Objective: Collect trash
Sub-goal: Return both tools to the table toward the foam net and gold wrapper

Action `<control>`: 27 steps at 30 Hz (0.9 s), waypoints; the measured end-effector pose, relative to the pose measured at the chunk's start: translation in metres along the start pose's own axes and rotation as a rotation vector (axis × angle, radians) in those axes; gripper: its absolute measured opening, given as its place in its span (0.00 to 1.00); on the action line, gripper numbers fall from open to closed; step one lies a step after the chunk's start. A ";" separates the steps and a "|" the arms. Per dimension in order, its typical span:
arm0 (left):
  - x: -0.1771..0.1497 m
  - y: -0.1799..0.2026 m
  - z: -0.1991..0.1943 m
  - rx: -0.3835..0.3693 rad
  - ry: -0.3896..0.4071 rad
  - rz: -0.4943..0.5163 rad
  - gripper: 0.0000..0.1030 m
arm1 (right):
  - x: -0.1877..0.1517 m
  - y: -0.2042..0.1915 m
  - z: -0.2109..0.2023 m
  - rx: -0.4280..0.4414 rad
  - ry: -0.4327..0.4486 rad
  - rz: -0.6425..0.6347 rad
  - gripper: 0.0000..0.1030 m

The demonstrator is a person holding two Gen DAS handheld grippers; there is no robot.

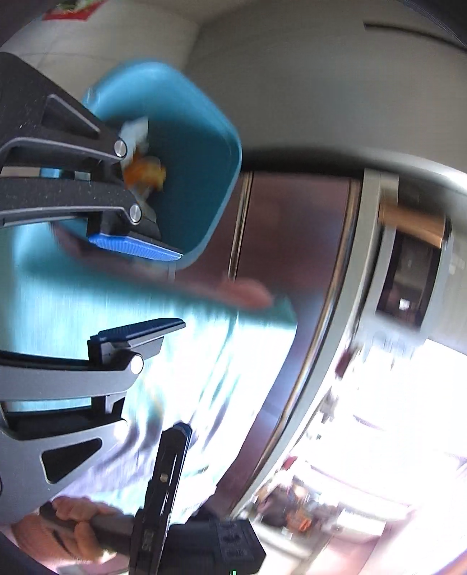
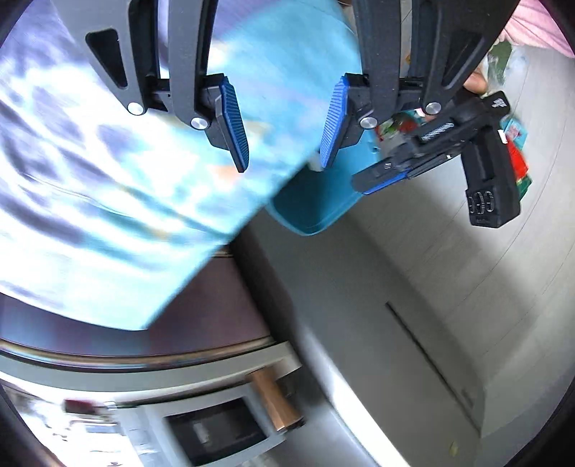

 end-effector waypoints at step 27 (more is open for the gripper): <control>-0.077 0.198 0.076 -0.230 -0.211 0.227 0.35 | -0.103 0.261 -0.186 -0.547 0.147 0.398 0.62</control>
Point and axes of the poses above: each gripper's, at about its wrist camera, not at the fingertips, and z roughly the way its jaws point, y to its right, x to its top, the point moved 6 cm from there along z, roughly the way its jaws point, and after that the axes turned 13 degrees about -z, right-handed, at the moved point
